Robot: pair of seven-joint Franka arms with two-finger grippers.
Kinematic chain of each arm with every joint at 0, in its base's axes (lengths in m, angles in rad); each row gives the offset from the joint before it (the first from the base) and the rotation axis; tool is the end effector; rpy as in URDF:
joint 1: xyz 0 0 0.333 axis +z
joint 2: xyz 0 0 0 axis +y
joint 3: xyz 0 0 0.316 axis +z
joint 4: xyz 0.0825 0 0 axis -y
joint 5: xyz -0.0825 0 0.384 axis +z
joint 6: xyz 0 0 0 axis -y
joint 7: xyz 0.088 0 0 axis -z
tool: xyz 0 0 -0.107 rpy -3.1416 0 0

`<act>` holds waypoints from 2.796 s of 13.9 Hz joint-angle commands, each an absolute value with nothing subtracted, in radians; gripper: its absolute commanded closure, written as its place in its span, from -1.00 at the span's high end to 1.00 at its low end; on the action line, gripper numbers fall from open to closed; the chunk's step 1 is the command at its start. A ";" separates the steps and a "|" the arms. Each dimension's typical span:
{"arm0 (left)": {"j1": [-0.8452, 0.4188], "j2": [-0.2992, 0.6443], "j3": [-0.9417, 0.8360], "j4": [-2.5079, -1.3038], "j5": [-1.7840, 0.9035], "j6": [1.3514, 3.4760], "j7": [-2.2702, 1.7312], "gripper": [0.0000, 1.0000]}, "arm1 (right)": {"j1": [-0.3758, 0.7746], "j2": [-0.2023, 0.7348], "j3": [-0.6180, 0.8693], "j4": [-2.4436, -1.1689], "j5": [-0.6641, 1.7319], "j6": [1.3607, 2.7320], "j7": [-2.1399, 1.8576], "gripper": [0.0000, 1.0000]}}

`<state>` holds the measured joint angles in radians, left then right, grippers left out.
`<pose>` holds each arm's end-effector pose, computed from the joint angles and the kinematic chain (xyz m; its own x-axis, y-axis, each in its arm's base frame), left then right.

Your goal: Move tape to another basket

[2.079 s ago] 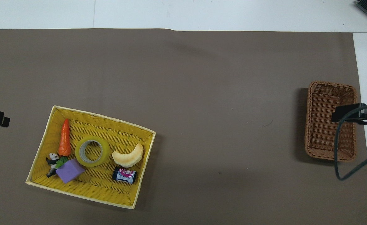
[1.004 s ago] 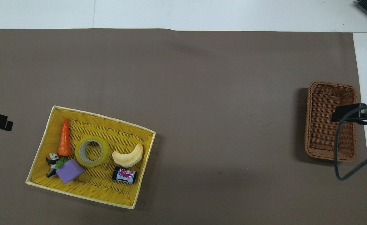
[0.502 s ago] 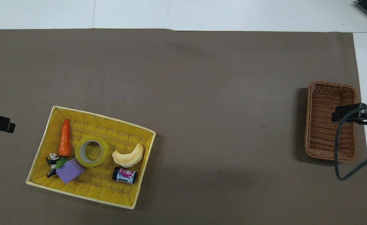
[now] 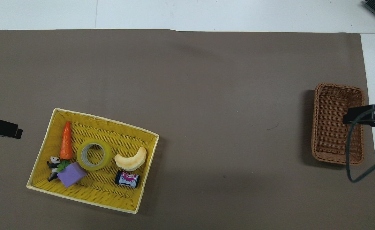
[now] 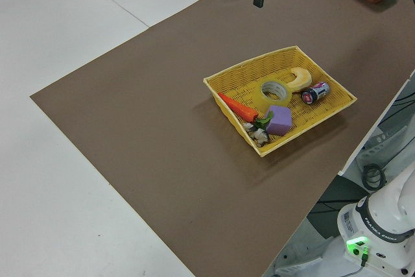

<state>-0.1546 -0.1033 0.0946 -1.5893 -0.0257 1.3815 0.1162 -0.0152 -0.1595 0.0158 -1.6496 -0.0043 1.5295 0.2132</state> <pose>0.5007 -0.0303 0.6548 0.9784 -0.1812 -0.0998 -0.1772 -0.9830 0.0472 0.4995 0.0006 0.6678 0.9766 -0.2113 0.0399 -0.2114 -0.9774 -0.0017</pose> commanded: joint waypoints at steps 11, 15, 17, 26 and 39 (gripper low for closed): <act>-0.198 -0.195 0.109 -1.813 -0.032 1.560 0.132 1.00 | -0.038 -0.071 0.041 -1.543 0.026 1.500 0.106 1.00; -0.198 -0.202 0.109 -2.004 -0.032 1.776 0.133 1.00 | -0.043 -0.045 0.041 -1.537 0.020 1.533 0.109 1.00; -0.195 -0.199 0.110 -2.052 -0.032 1.825 0.156 1.00 | -0.051 -0.028 0.040 -1.509 0.034 1.528 0.112 1.00; -0.213 -0.192 0.109 -2.402 -0.032 2.225 0.166 1.00 | -0.037 -0.063 0.046 -1.529 0.029 1.514 0.172 1.00; -0.253 -0.190 0.109 -2.625 -0.034 2.482 0.150 -1.00 | -0.051 -0.066 0.021 -1.534 0.029 1.503 0.179 1.00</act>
<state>-0.2345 -0.1571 0.0950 -2.5960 -0.0258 2.4694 0.1531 -0.0405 -0.0608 0.0158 -1.5381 0.0128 1.5173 0.1688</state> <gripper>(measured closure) 0.612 0.000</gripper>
